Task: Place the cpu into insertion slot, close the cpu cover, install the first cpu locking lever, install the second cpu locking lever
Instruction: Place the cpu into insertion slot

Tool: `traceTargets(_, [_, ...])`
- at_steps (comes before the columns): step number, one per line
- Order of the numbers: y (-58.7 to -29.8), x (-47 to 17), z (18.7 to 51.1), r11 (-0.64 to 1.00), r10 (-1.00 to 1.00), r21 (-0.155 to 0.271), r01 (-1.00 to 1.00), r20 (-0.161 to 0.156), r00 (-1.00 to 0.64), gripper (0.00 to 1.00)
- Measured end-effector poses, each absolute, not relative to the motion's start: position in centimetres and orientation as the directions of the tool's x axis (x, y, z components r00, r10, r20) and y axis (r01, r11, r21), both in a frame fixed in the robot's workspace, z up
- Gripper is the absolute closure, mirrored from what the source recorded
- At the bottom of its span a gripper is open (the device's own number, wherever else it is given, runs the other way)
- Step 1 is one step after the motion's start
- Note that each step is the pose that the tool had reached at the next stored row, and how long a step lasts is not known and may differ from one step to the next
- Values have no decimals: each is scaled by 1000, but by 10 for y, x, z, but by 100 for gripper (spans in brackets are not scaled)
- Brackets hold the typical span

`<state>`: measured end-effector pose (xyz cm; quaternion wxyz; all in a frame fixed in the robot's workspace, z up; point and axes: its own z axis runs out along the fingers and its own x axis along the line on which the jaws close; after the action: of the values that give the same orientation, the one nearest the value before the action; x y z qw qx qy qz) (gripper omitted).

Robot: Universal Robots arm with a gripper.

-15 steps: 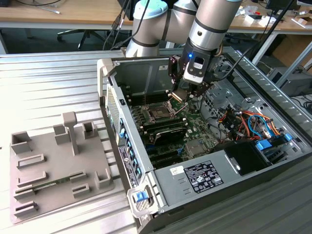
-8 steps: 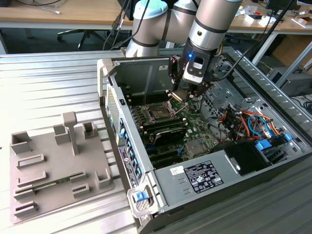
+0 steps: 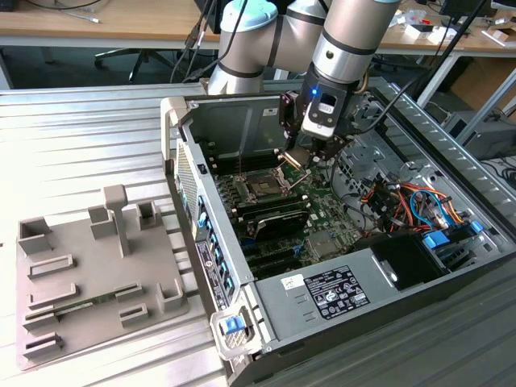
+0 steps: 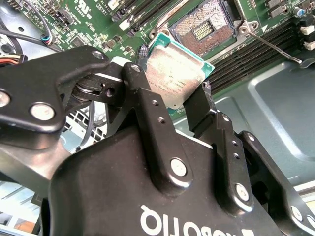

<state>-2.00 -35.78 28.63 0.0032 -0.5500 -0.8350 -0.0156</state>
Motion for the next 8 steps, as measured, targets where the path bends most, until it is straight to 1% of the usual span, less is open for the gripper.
traceTargets(8, [-358,-20,286,358,933,23,933,22,-359,45])
